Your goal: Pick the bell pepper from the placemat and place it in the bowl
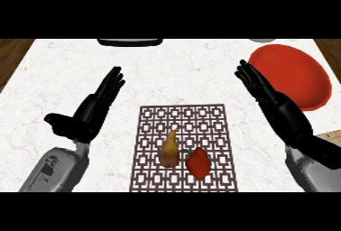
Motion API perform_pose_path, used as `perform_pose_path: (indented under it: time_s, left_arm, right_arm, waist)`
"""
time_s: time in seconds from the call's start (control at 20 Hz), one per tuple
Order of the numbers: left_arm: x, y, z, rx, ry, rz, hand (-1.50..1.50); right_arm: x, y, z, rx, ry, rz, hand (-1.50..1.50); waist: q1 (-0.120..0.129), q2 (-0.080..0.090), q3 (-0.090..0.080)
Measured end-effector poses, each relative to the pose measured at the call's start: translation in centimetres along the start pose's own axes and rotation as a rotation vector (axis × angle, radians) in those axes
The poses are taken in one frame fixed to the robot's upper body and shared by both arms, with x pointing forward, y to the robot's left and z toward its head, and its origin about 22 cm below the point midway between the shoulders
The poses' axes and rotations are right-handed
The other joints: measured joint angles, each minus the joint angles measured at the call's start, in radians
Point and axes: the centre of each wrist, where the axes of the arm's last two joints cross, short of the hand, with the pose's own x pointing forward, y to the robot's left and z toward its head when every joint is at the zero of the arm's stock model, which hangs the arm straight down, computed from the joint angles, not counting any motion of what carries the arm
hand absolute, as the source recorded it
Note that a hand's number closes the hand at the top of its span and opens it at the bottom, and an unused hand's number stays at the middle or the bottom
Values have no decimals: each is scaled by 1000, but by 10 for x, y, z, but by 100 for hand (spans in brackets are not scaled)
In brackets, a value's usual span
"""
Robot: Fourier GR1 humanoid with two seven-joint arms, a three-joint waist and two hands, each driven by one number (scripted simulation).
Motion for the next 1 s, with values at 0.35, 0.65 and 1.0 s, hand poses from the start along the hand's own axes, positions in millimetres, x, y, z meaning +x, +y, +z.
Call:
perform_pose_path:
  time_s: [0.35,0.65,1.0]
  left_arm:
    - [14,36,-3,144,-12,-189,0]
    - [20,46,-4,260,29,-283,0]
    - [22,48,0,313,57,-310,0]
  right_arm:
    - [-15,14,-16,325,50,-165,150]
    - [-60,-15,-21,350,66,-302,-150]
    - [-42,-50,-55,568,11,-133,-150]
  waist:
    - [93,21,8]
    - [88,28,9]
    - [63,19,8]
